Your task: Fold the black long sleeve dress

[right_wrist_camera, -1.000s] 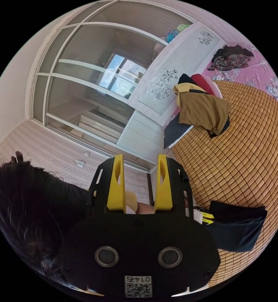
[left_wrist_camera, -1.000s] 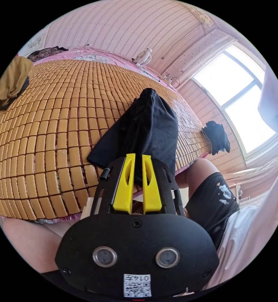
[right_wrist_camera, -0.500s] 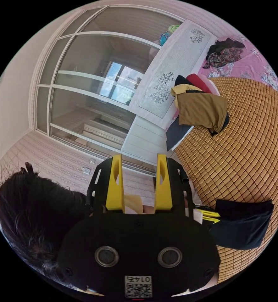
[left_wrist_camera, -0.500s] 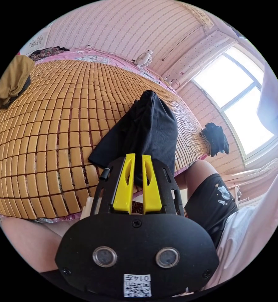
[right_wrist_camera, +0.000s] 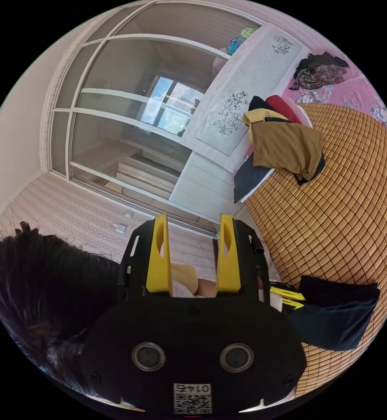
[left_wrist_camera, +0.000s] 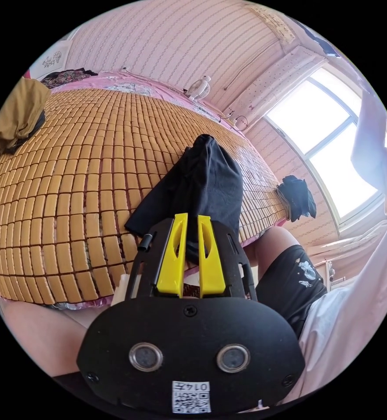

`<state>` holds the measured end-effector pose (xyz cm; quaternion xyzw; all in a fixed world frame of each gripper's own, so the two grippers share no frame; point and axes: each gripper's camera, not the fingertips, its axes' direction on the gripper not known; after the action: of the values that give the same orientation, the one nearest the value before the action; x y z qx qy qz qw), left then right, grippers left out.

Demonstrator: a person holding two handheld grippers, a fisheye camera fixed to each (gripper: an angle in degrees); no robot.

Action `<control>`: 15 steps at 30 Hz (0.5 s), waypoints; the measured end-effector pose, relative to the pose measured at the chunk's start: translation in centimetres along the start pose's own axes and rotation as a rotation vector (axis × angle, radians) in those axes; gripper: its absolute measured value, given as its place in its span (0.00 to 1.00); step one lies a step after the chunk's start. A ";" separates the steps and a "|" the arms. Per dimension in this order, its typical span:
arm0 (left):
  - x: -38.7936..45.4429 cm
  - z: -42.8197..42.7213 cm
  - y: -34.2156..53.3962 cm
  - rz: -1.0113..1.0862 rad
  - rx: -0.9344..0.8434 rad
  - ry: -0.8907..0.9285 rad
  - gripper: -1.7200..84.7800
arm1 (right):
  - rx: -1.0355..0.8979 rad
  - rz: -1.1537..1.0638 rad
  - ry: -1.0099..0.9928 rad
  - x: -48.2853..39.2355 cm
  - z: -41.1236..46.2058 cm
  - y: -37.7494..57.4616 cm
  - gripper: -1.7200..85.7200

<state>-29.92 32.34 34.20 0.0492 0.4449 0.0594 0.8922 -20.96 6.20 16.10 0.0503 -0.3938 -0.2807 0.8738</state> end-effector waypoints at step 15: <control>5.9 3.0 0.2 0.234 -0.089 -0.172 0.11 | 0.191 0.224 0.718 11.0 -5.6 11.8 0.20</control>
<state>-23.98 33.27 31.38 0.0659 0.3550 0.1780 0.9154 -5.73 9.50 23.17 0.1832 -0.0903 -0.1100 0.9727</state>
